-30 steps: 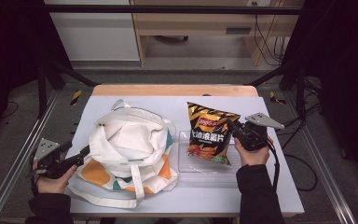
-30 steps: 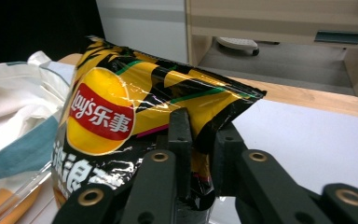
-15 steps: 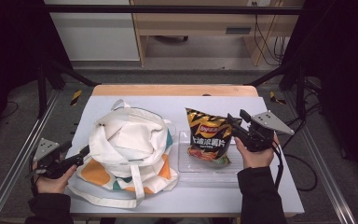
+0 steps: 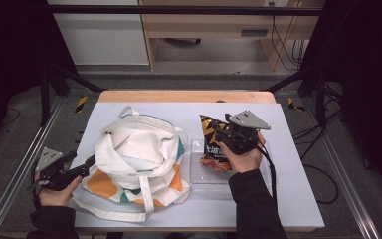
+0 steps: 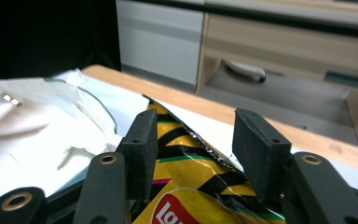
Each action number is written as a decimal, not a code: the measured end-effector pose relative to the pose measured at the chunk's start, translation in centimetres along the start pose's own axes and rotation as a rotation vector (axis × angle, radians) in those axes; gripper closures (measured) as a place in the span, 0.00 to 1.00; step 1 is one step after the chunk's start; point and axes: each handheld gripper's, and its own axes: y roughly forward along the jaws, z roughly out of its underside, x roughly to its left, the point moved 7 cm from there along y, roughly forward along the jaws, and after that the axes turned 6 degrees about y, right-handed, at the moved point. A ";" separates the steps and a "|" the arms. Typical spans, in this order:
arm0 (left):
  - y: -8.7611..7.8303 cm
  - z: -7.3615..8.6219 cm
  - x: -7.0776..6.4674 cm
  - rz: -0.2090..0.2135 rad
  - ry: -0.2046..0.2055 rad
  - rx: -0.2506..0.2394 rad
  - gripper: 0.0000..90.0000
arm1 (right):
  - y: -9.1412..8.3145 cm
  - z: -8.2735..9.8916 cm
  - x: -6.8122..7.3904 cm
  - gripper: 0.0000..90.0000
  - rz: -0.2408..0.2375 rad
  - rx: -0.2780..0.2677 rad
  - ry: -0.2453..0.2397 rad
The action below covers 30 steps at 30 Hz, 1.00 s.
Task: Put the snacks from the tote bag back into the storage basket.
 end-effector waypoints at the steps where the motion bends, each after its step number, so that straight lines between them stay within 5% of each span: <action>1: 0.0 0.0 0.0 0.000 0.000 0.002 0.30 | 0.4 0.2 0.0 0.55 0.002 0.019 0.006; 7: 0.0 0.0 0.0 -0.001 0.000 0.002 0.30 | 1.5 1.7 -0.3 0.62 0.017 0.094 0.000; 11: 0.0 0.0 0.0 -0.002 0.000 0.005 0.30 | 1.4 2.0 -0.3 0.82 0.014 0.128 -0.012; 17: 0.0 0.0 0.1 -0.003 -0.003 0.005 0.30 | 1.2 2.4 0.0 0.98 -0.004 0.127 -0.026; 21: 0.0 0.1 0.1 -0.003 -0.003 0.006 0.30 | 0.7 1.9 0.0 0.99 -0.061 0.103 -0.027; 26: 0.1 0.1 0.0 -0.002 -0.001 0.008 0.30 | 0.2 0.8 0.7 1.00 -0.196 0.063 -0.032; 30: 0.1 0.1 0.1 -0.002 -0.002 0.008 0.30 | 0.8 1.1 1.2 0.99 -0.249 0.095 -0.082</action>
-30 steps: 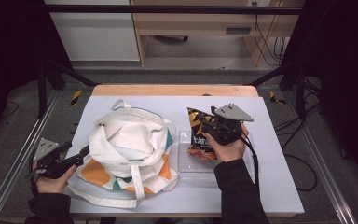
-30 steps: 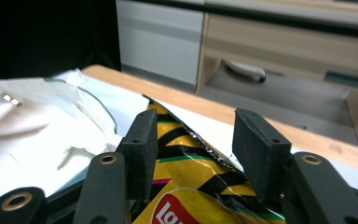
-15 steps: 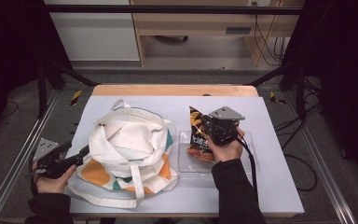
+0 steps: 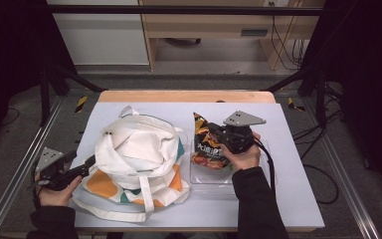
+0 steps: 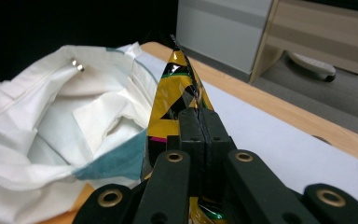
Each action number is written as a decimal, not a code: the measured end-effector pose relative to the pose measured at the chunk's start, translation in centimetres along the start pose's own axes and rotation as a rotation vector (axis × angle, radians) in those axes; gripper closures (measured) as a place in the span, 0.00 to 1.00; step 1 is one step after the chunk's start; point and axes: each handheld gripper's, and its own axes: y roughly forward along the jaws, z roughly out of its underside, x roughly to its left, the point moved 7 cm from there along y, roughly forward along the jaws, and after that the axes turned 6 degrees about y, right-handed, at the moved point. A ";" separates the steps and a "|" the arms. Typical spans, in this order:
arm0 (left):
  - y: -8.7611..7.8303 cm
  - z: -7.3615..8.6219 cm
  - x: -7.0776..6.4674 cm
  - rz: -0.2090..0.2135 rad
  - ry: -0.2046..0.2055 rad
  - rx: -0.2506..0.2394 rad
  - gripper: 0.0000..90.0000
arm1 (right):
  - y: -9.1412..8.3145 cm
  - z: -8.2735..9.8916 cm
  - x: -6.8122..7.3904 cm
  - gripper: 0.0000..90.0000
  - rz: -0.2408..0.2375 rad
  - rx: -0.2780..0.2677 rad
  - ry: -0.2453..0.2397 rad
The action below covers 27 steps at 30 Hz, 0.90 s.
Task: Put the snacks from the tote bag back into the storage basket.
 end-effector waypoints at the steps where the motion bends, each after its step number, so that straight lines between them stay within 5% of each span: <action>1: 0.0 0.0 0.0 0.000 0.000 0.000 0.30 | 0.4 0.3 -0.1 0.99 -0.007 0.015 -0.006; 4: 0.0 0.0 0.0 0.000 -0.002 -0.001 0.30 | 0.9 0.5 -0.3 0.96 -0.004 -0.005 0.013; 8: 0.0 0.0 0.0 0.001 0.001 0.001 0.30 | 0.4 -0.2 -0.4 0.76 0.028 -0.070 0.032; 11: -0.1 0.0 0.1 0.000 -0.004 -0.002 0.30 | -1.7 -0.9 -0.5 0.64 0.067 -0.155 0.055; 15: 0.0 0.0 0.0 0.001 -0.004 0.001 0.30 | -4.9 -0.4 -1.0 0.62 0.128 -0.205 0.088; 17: 0.0 0.0 0.0 0.000 -0.001 0.000 0.30 | -6.6 0.5 -1.8 0.63 0.195 -0.200 0.116; 20: 0.0 0.0 0.0 0.000 -0.002 -0.001 0.30 | -7.8 2.3 -2.4 0.67 0.219 -0.179 0.155; 27: -0.1 0.0 0.0 0.003 -0.007 -0.002 0.30 | -7.2 7.9 -2.8 0.76 0.196 -0.035 0.216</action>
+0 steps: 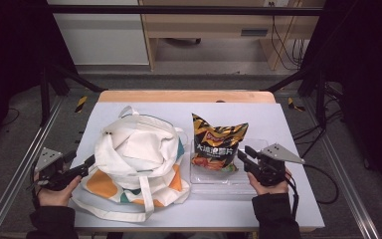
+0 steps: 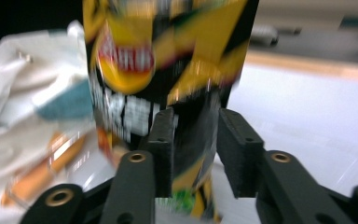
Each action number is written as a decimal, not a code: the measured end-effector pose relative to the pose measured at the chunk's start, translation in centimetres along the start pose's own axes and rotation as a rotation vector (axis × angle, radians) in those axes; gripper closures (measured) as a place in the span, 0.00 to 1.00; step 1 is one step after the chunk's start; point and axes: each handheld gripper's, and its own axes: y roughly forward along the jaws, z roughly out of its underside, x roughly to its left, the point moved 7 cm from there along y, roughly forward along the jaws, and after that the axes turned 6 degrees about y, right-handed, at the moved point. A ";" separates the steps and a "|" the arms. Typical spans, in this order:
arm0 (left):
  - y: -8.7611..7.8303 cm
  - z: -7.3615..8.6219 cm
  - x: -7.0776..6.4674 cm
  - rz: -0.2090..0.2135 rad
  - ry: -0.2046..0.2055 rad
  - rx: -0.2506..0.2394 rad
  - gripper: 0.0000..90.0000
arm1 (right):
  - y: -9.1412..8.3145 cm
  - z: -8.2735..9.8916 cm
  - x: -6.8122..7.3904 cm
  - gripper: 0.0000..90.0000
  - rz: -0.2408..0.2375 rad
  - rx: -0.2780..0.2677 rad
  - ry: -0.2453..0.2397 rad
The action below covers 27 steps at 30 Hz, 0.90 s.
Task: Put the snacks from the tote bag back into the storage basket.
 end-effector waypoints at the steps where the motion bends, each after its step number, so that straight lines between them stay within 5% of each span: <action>1: 0.0 0.0 0.0 0.001 0.000 0.001 0.30 | 0.4 1.0 0.0 0.79 -0.006 0.041 0.009; 9: 0.0 0.0 -0.1 0.003 -0.001 0.002 0.31 | 2.7 4.1 1.1 1.00 -0.043 0.207 0.001; 16: 0.1 0.1 -0.1 0.005 0.001 0.007 0.31 | 3.6 5.1 1.4 1.00 -0.063 0.285 0.017; 27: 0.2 0.2 -0.2 0.005 0.005 0.014 0.31 | 4.7 4.7 0.1 1.00 0.026 0.275 0.011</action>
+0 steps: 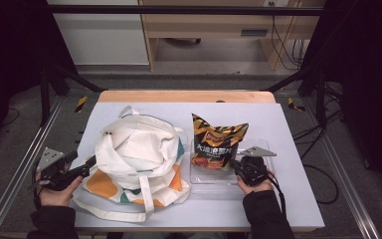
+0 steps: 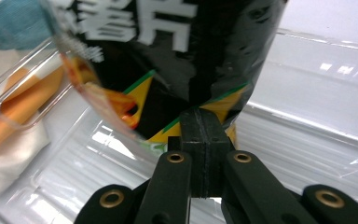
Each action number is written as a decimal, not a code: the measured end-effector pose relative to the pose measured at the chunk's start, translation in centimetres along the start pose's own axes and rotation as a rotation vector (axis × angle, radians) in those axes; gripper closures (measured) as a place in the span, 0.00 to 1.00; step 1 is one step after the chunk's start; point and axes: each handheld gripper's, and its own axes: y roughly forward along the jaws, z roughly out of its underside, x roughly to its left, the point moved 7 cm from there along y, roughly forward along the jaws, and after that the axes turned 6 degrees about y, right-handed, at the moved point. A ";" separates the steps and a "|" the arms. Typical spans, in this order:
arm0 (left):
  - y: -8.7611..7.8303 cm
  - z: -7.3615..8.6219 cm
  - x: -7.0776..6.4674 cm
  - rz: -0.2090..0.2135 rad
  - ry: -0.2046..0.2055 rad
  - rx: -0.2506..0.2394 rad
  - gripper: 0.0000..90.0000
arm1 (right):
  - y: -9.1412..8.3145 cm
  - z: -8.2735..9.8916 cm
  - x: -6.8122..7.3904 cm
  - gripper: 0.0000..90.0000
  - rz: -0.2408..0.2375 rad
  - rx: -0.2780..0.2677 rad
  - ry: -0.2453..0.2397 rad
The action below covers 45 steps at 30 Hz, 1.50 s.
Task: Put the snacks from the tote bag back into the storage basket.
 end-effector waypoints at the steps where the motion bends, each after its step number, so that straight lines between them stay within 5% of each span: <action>1: 0.0 0.0 0.0 -0.002 0.003 -0.002 0.31 | 0.1 -0.1 -0.1 1.00 -0.001 -0.004 0.004; 13: 0.1 0.1 0.1 0.000 -0.004 0.003 0.31 | 0.0 -1.9 -0.7 1.00 0.019 -0.043 0.029; 18: 0.0 0.0 0.2 -0.001 -0.007 -0.001 0.31 | -1.0 -1.7 0.8 1.00 -0.054 -0.043 0.024; 22: 0.0 0.0 0.1 -0.002 -0.003 -0.004 0.31 | -0.6 -0.7 2.5 1.00 -0.104 0.009 0.013; 29: 0.0 0.0 0.1 0.001 -0.007 0.000 0.31 | 0.4 -0.2 2.1 1.00 -0.062 0.061 0.028; 36: 0.1 0.0 0.1 0.000 -0.004 0.000 0.31 | 0.8 -0.9 1.4 1.00 -0.015 0.037 0.032; 45: 0.0 0.0 0.2 0.001 -0.005 -0.005 0.31 | 0.4 -1.1 1.5 0.96 -0.024 0.008 0.026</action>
